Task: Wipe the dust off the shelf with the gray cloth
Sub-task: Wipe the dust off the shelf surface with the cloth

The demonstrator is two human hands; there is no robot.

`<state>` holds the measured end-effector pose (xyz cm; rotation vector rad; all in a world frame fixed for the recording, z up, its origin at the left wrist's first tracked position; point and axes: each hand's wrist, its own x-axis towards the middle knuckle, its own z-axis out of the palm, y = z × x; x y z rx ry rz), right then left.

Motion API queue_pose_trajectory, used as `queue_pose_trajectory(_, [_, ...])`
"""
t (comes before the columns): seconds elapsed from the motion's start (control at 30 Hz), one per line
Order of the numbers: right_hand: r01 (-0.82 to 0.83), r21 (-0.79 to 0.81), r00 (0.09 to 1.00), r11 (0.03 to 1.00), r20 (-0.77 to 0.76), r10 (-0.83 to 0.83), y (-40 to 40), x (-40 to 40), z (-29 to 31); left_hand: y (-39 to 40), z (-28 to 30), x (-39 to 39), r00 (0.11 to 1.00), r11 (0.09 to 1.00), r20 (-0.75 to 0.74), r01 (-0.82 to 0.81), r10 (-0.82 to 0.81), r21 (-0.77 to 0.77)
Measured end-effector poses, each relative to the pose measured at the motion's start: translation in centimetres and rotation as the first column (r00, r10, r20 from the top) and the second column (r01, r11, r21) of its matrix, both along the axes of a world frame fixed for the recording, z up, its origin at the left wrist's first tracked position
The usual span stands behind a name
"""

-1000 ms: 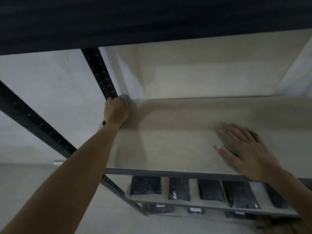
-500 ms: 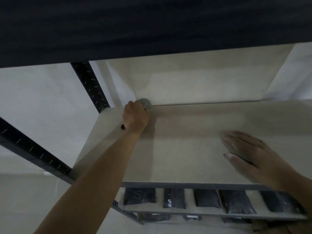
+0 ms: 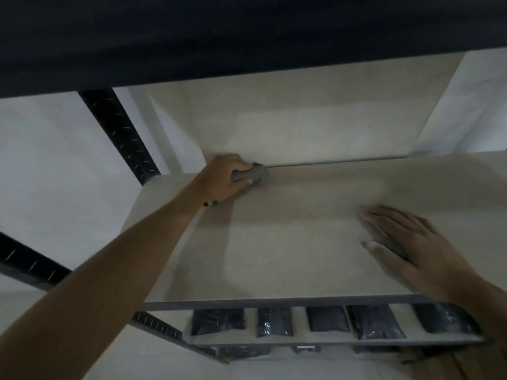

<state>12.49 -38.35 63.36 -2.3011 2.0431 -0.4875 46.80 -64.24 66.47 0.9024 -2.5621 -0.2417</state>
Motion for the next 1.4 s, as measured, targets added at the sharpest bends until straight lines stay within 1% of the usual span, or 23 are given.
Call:
queue_pose_trajectory(0.03, [-0.001,-0.007,1.0,1.0,0.002,0.001,0.0,0.0,0.0,-0.5,0.5,0.0,1.0,1.0,-0.001,-0.001,0.001,-0.015])
queue_pose_trajectory(0.13, [0.004,-0.011,1.0,1.0,0.005,-0.004,-0.1,0.0,-0.1,-0.9,0.4,-0.7,0.991,0.993,-0.104,-0.088,0.08,-0.079])
queue_pose_trajectory(0.27, [-0.003,-0.003,1.0,1.0,-0.013,0.003,-0.2,-0.3,-0.3,-0.5,-0.8,-1.1,0.986,0.996,-0.161,-0.062,0.051,-0.067])
queue_pose_trajectory(0.37, [-0.006,-0.002,1.0,1.0,-0.016,0.006,-0.2,-0.4,-0.5,0.4,-0.8,-1.0,0.991,1.0,-0.134,-0.005,0.001,-0.03])
queue_pose_trajectory(0.47, [0.003,0.002,1.0,1.0,-0.018,-0.003,-0.2,-0.4,-0.5,1.4,0.1,-1.1,0.99,0.989,-0.089,0.116,-0.108,0.096])
queue_pose_trajectory(0.53, [-0.001,0.008,1.0,1.0,-0.025,0.001,-0.3,-0.4,-0.5,0.7,1.3,-1.3,0.993,0.99,-0.066,0.099,-0.093,0.097])
queue_pose_trajectory(0.6, [-0.002,0.018,1.0,1.0,-0.028,0.002,-0.4,-0.4,-0.4,0.0,1.9,-1.5,0.997,0.999,-0.077,0.025,-0.022,0.041])
queue_pose_trajectory(0.73, [0.007,0.012,1.0,1.0,-0.025,-0.006,-0.1,-0.1,-0.3,1.1,0.2,-1.8,0.992,0.998,-0.109,-0.055,0.057,0.018])
queue_pose_trajectory(0.8, [0.001,0.011,1.0,1.0,-0.021,-0.001,0.1,-0.2,-0.2,2.4,-0.3,-1.7,0.99,0.998,-0.127,-0.053,0.056,0.032])
queue_pose_trajectory(0.87, [-0.009,0.03,1.0,0.999,-0.028,0.01,0.1,-0.2,-0.3,3.8,-0.4,-1.5,0.992,0.997,-0.127,-0.009,0.019,0.08])
queue_pose_trajectory(0.93, [-0.014,0.043,0.999,0.999,-0.029,0.016,0.0,-0.3,-0.3,4.6,-0.1,-1.3,0.997,0.988,-0.059,0.064,-0.057,0.14])
queue_pose_trajectory(0.97, [-0.015,0.044,1.0,0.999,-0.027,0.016,-0.1,-0.4,-0.3,4.3,0.3,-1.3,0.997,0.984,-0.016,0.074,-0.073,0.165])
queue_pose_trajectory(1.0, [-0.016,0.043,1.0,0.999,-0.024,0.018,-0.1,-0.4,-0.3,3.8,0.8,-1.4,0.998,0.984,0.009,0.062,-0.064,0.168])
queue_pose_trajectory(1.07, [-0.018,0.035,1.0,0.999,-0.02,0.019,-0.3,-0.4,-0.4,2.3,1.5,-1.7,1.0,0.992,0.0,-0.002,0.002,0.125])
queue_pose_trajectory(1.17, [-0.019,0.039,1.0,0.999,-0.022,0.02,-0.5,-0.7,-0.6,1.9,0.8,-2.2,0.998,0.996,0.022,-0.068,0.067,0.055])
queue_pose_trajectory(1.3, [-0.023,0.025,0.999,0.999,-0.025,0.024,-0.3,-0.9,-1.0,4.6,-0.4,-2.2,0.998,0.995,0.041,-0.052,0.049,0.08])
queue_pose_trajectory(1.4, [-0.025,0.034,0.999,0.999,-0.041,0.027,-0.3,-0.7,-1.2,8.1,-0.9,-1.7,0.999,0.986,0.036,0.021,-0.028,0.167])
